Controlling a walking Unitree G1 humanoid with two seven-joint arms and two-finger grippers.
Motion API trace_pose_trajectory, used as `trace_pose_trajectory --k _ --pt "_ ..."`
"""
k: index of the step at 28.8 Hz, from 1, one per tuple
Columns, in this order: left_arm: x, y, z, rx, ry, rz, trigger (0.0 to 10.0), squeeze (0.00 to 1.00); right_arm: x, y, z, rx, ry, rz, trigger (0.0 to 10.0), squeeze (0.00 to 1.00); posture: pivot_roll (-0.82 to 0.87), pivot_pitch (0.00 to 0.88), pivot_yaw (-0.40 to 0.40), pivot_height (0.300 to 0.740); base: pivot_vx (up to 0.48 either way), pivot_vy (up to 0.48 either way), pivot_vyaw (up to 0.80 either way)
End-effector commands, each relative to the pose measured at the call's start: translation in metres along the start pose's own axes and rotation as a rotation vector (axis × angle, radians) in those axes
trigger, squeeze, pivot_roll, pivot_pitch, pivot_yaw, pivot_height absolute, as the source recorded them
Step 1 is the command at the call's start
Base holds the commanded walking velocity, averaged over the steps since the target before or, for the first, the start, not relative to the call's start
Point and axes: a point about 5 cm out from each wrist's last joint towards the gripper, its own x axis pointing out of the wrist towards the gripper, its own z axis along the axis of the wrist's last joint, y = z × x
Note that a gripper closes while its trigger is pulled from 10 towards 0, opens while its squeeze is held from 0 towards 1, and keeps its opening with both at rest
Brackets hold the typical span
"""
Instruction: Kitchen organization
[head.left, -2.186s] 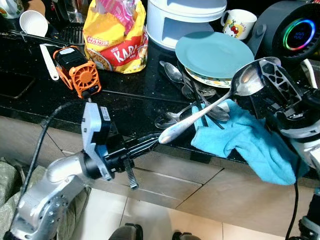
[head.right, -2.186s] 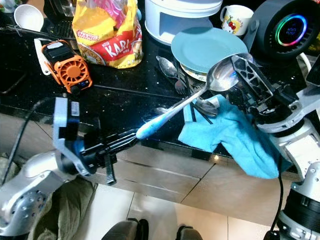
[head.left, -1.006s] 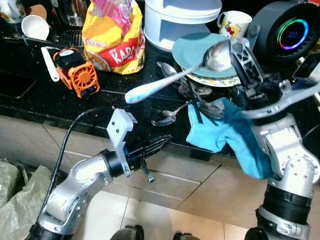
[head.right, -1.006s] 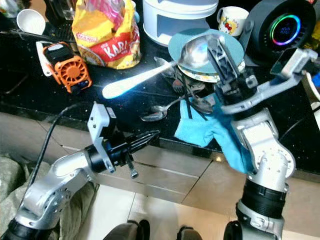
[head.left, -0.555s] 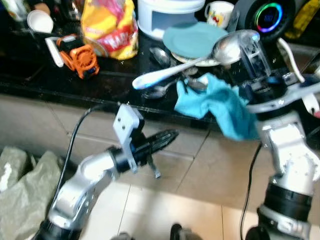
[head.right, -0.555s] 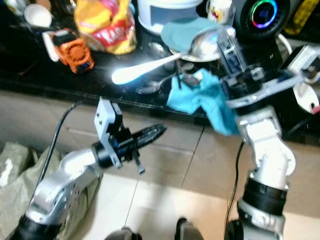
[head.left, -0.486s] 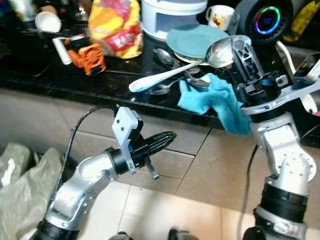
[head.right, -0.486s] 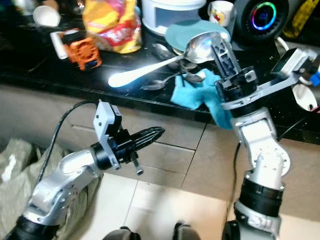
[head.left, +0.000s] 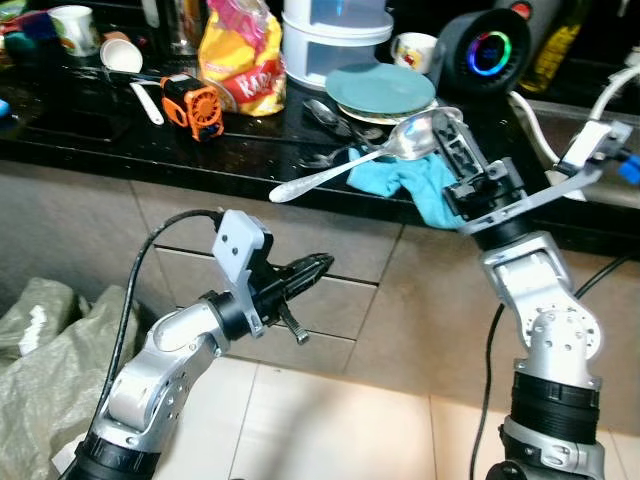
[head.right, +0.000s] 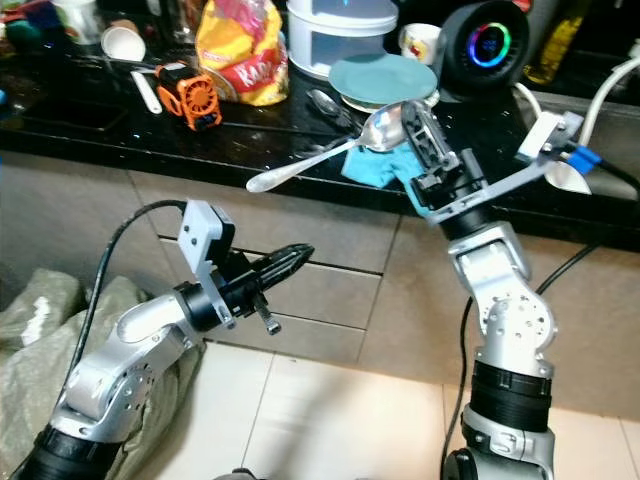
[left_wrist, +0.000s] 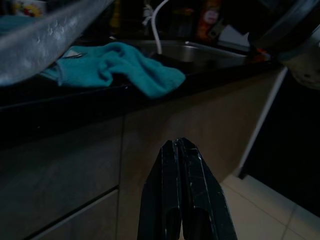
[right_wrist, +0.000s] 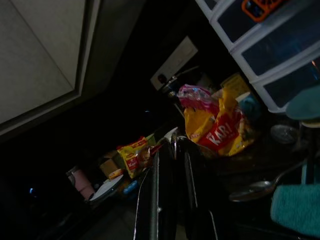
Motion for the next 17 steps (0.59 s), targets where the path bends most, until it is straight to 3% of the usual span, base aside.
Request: trace_pose_trajectory --k 1,17 --pt "0.0 -0.001 -0.005 -0.008 0.018 0.0 10.0 0.0 -0.001 -0.003 -0.006 -0.006 0.008 -0.024 10.0 0.0 0.06 0.093 -0.026 0.74 0.0 -0.341 0.0" --pt "0.001 -0.001 -0.007 -0.008 0.024 -0.012 10.0 0.0 0.003 -0.004 -0.023 -0.007 0.028 -0.053 10.0 0.0 0.07 0.087 -0.025 0.74 0.0 -0.341 0.0"
